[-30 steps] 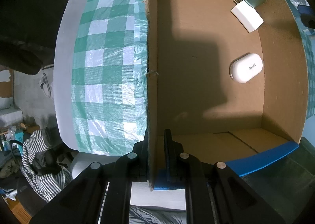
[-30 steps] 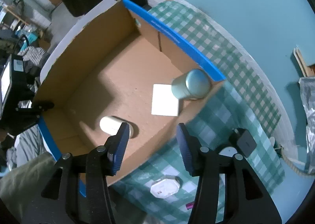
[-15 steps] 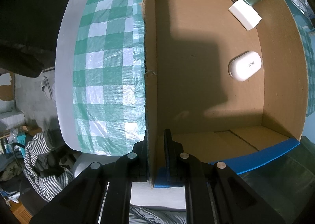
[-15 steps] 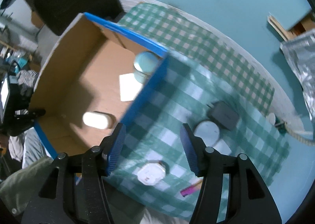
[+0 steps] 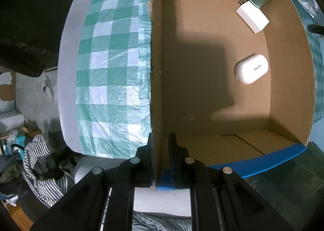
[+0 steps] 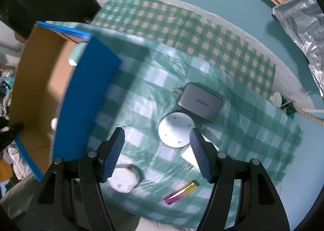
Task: Organize rigid objects
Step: 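Move the right tool back and grasp the round grey puck, then carry the round grey puck into the box with the right tool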
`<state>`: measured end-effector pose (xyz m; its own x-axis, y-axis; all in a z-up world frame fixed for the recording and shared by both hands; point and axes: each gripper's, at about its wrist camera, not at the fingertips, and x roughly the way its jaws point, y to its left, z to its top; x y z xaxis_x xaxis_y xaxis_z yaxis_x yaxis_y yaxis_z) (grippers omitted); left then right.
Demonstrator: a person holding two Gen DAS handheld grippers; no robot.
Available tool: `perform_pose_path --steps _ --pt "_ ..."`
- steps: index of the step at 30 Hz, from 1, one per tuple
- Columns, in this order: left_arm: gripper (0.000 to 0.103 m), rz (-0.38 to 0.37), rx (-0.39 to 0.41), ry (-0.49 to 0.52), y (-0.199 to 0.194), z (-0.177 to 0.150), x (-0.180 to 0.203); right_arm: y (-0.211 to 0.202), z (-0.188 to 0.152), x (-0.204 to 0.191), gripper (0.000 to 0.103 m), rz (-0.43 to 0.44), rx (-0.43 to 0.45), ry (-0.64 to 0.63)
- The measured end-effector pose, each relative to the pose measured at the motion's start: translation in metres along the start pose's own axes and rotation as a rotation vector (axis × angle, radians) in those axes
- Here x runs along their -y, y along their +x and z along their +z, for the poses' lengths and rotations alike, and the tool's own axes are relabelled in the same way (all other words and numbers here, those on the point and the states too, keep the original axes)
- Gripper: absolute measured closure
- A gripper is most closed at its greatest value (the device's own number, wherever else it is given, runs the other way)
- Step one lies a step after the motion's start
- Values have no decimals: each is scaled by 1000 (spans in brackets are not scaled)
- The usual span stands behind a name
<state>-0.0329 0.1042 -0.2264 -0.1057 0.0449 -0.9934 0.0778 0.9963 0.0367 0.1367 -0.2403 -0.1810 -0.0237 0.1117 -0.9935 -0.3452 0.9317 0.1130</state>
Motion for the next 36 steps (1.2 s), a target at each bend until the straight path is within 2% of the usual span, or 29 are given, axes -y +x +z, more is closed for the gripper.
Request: perform_pose_path --steps 5,11,21,27,31,36 --pt "92 5 -3 -10 0 0 1 29 4 12 36 2 -42 3" --pt "92 6 -8 -28 1 -1 0 56 8 15 36 -34 -90 -13" --pt "92 7 -17 -48 4 0 -4 85 12 23 36 -48 -147 3" --pt "92 6 -19 -58 5 1 -5 95 11 23 36 -32 -164 18" --pt "92 4 -19 -63 6 1 -5 93 10 22 40 -52 -144 21" --pt "92 3 -21 -64 6 1 -5 92 11 24 41 -55 -127 45"
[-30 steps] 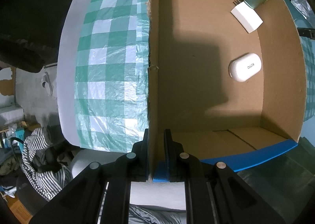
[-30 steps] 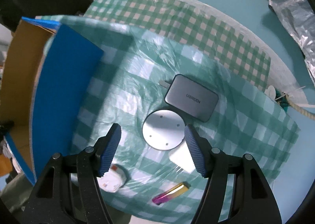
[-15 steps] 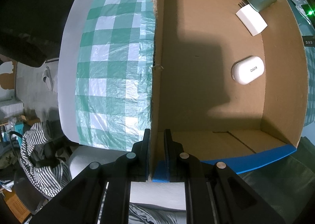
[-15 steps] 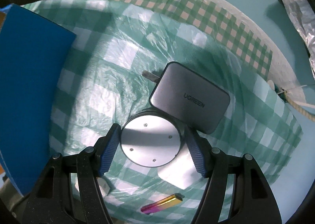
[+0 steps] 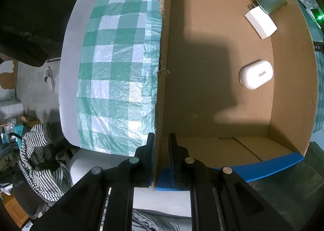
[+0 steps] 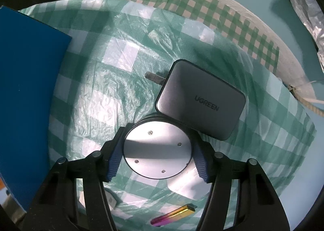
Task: Organize rigid objects
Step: 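Carry the round grey puck into the box with the right tool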
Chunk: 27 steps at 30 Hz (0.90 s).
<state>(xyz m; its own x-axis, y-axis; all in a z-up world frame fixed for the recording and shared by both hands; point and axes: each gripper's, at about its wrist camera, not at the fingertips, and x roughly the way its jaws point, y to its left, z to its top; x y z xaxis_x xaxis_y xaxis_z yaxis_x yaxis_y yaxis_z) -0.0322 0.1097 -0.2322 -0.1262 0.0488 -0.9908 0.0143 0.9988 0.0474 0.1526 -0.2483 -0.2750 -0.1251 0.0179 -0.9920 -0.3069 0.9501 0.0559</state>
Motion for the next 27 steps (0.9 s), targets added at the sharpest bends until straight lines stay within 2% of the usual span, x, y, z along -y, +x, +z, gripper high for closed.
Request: perform_pose_path --steps 10,27 --pt "92 -3 1 12 -2 -1 2 -7 -7 -15 41 14 -13 -6" --pt "92 -5 8 25 -3 -1 5 -64 -16 -43 41 55 51 -49"
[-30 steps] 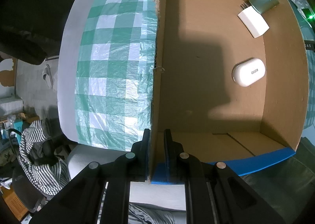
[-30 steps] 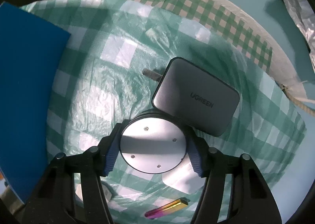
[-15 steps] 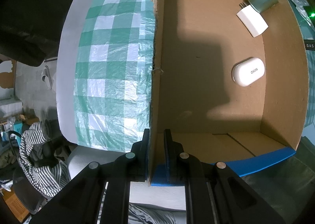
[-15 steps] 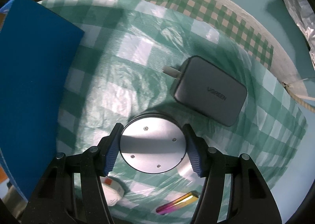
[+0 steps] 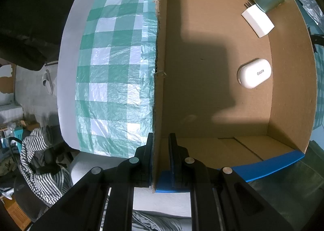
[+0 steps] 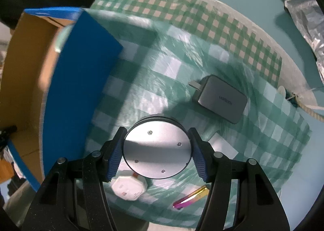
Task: Organize rigid objects
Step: 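Carry the round grey puck into the box with the right tool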
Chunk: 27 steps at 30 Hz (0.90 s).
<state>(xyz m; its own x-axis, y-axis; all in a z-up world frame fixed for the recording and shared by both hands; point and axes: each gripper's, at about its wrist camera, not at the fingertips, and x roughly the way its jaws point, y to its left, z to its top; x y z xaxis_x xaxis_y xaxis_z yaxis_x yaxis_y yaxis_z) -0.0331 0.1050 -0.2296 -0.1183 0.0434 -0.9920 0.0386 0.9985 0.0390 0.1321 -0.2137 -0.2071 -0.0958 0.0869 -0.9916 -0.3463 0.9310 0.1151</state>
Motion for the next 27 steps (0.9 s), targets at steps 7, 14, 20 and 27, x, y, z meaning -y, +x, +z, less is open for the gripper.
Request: perform_pose_path --steps 7,14,20,27 --pt "92 1 0 1 0 0 0 -33 3 -22 41 18 49 -58" --pt "92 4 4 7 -2 1 2 -63 10 -52 41 30 94 -144" --pt "92 5 6 8 -2 1 2 -75 19 -82 41 28 112 -225" --pt "92 4 5 9 -2 1 2 -71 28 -117 41 19 106 -319"
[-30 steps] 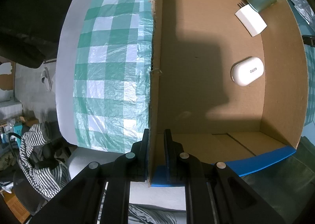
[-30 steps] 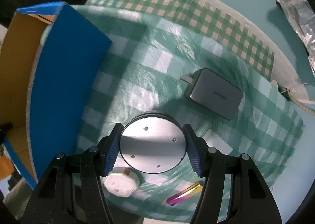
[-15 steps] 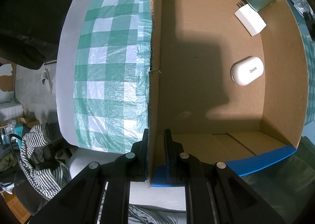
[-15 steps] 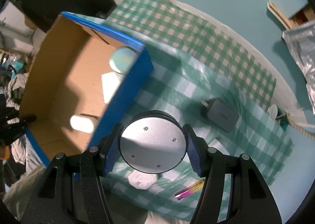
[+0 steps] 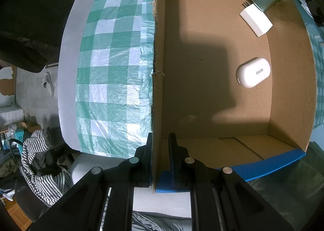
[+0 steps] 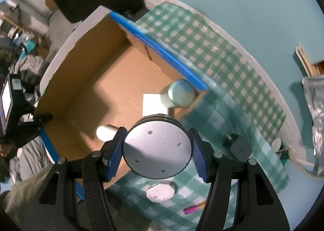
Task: Organize rigid objects
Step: 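Carry the round grey puck into the box with the right tool, then open the right tool to release the puck in the box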
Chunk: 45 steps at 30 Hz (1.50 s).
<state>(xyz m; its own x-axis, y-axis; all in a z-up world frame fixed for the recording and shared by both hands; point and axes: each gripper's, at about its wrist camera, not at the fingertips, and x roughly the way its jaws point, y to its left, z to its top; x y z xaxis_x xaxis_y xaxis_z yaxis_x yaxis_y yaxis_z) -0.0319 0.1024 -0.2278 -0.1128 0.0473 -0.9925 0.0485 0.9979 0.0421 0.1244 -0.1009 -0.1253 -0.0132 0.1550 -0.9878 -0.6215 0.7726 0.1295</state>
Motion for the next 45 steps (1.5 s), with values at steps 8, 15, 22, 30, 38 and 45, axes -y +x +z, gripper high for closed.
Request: perform_pose_path --steps 8,15,22,30,38,45 --pt "92 2 6 2 -1 0 0 24 11 -24 41 -4 -48 -77" --pt "92 4 7 5 -1 0 2 49 11 -36 41 -9 -97 -129" --pt "92 3 8 5 -1 -1 1 65 5 -39 41 -12 -123 -151" --pt "92 6 8 9 -1 -1 1 70 4 -38 41 -7 -128 -152" --pt "92 4 8 14 -2 -1 2 66 3 -38 41 -11 -112 -139" --pt "92 6 8 18 -2 -2 3 50 5 -29 41 0 -77 -79"
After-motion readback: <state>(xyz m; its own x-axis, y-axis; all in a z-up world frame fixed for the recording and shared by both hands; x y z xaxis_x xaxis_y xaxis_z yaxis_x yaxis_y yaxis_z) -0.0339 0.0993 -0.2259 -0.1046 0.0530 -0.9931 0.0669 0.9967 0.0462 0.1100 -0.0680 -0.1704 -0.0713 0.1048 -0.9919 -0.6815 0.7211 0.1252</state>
